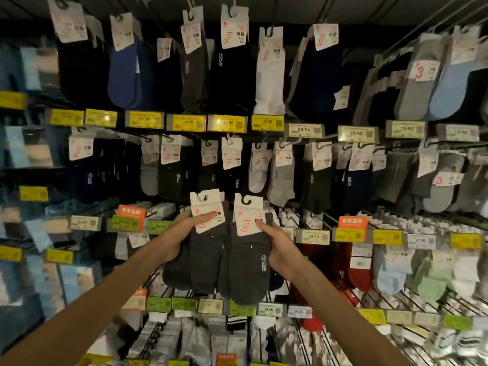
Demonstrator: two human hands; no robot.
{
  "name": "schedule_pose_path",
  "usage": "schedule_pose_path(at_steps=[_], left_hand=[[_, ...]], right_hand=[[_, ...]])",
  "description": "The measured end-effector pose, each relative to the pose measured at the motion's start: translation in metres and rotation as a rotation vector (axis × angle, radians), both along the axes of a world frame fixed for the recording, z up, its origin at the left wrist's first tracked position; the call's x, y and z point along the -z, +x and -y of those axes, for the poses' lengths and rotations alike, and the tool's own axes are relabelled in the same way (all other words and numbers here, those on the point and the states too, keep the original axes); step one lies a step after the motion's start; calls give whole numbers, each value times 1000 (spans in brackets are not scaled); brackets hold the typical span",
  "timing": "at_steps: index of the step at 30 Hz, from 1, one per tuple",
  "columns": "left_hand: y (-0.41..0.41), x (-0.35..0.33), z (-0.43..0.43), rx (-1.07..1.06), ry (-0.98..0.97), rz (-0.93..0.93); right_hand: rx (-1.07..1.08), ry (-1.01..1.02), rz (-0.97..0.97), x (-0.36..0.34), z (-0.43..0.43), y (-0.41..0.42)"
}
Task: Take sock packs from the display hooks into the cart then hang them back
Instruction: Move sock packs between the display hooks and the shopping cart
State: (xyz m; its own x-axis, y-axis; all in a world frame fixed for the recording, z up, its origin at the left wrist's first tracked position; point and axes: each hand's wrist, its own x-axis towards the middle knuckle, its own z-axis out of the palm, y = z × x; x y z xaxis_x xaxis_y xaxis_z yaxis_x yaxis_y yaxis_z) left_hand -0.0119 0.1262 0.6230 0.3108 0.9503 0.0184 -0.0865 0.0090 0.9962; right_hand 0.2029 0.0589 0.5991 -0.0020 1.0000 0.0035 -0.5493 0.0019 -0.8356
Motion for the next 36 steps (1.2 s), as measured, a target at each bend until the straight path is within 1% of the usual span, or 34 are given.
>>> schedule_pose_path(at_steps=[4,7,11,13,15,19,21,23,25,30,33,36], left_hand=[[-12,-6,2,-58,-37,60],[-23,-9,0,-108,-90,128],[-49,-8,-5,-152,-116,176],[-64,-5,-9,-155,-109,159],[-76,-2,-15,-179,-69,103],[-89,4,-25,-174,-6,15],[-97,1,-33,-146,33,6],[-103,-5,-42,-110,81,-46],[-112,-12,-53,-67,118,-80],[-132,-33,-81,-42,107,-6],[-138,-44,-90,-14,127,32],[-140,-53,-98,12,153,44]], right_hand=[[-74,80,-70,-6,-3,8],[-109,90,-95,-11,-9,9],[-117,125,-32,-19,-22,2],[-107,140,21,-22,-26,-8],[-64,128,104,-19,-32,-22],[136,50,265,-5,-53,-57],[190,36,270,-10,-64,-79],[215,22,234,-20,-72,-97],[249,38,254,-31,-83,-113],[330,113,300,-59,-114,-135],[358,177,297,-79,-129,-139],[373,225,334,-92,-144,-140]])
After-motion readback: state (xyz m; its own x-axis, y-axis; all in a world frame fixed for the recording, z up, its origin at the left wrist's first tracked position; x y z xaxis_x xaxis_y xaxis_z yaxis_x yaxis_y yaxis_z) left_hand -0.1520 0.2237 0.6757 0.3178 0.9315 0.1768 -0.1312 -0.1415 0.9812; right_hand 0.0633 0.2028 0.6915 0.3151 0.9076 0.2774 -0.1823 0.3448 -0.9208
